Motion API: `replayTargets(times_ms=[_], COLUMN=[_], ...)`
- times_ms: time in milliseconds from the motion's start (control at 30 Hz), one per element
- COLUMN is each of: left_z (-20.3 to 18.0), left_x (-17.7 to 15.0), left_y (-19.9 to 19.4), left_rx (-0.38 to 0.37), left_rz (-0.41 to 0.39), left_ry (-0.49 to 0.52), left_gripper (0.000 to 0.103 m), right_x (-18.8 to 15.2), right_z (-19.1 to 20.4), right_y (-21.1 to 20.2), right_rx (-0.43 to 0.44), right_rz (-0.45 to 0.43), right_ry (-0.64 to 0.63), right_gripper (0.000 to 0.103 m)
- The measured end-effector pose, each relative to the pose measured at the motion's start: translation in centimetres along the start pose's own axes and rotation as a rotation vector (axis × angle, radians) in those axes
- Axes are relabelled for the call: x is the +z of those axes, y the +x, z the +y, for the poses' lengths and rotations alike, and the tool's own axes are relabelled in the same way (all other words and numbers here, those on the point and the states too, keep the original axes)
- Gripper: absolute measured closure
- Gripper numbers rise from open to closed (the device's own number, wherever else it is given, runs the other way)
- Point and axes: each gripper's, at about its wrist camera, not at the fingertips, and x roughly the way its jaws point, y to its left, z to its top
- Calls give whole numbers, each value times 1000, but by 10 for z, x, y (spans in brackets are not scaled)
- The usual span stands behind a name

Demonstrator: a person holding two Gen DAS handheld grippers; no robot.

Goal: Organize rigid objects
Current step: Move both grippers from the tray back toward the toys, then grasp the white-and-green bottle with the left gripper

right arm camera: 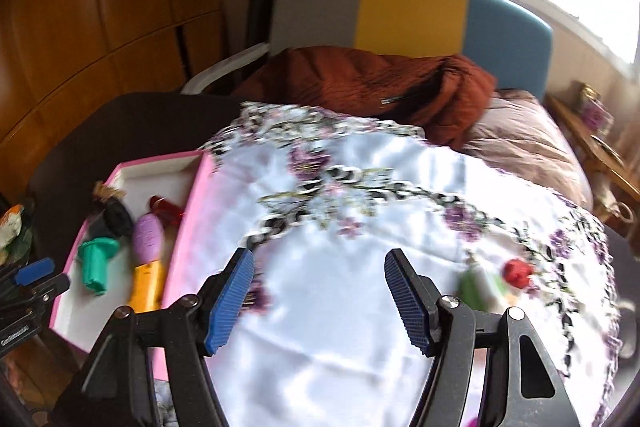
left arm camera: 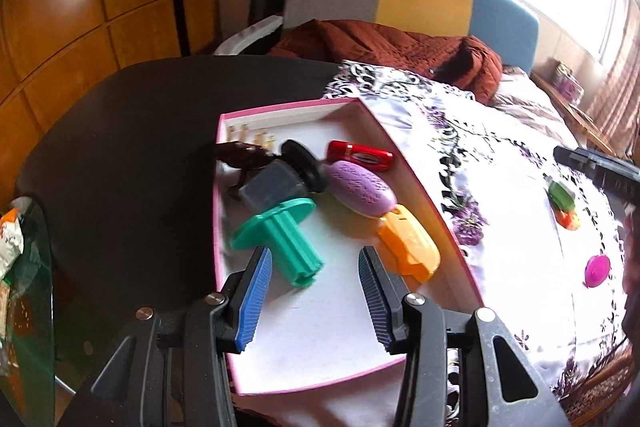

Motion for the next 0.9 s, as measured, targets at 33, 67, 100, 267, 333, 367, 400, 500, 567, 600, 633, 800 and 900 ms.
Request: replayTargets(times_ms=[33, 67, 100, 267, 333, 367, 400, 500, 567, 600, 633, 800, 900], left_z=[-4, -8, -13, -37, -50, -57, -64, -86, -99, -106, -112, -144, -160], left_x=[0, 0, 1, 3, 4, 5, 6, 8, 10, 11, 13, 15, 16], left_y=[0, 1, 1, 4, 5, 5, 6, 10, 12, 13, 15, 22, 27], left_rx=[-3, -5, -8, -26, -37, -40, -46, -55, -65, -71, -77, -101, -117], left_rz=[1, 2, 4, 15, 17, 16, 16, 21, 25, 27, 29, 38, 46], left_ry=[11, 23, 34, 91, 120, 138, 157, 207, 228, 239, 249, 301, 327], left_gripper=[57, 57, 57, 57, 57, 57, 57, 57, 57, 57, 57, 57, 57], right_x=[0, 1, 0, -10, -19, -26, -33, -56, -60, -61, -63, -66, -67], right_z=[-14, -27, -40, -115, -144, -158, -172, -209, -228, -232, -235, -239, -241], right_y=[-3, -5, -6, -13, -12, -10, -9, -2, -5, -6, -6, -8, -9], right_rx=[-19, -40, -64, -197, -256, -282, -307, -358, -330, -329, -334, -320, -314], right_rz=[-7, -11, -14, -28, -29, -25, -21, 35, 21, 17, 22, 25, 19], right_ry=[19, 40, 61, 184, 239, 274, 315, 469, 564, 585, 597, 634, 650], right_gripper=[34, 34, 34, 32, 32, 32, 32, 32, 31, 30, 30, 28, 26])
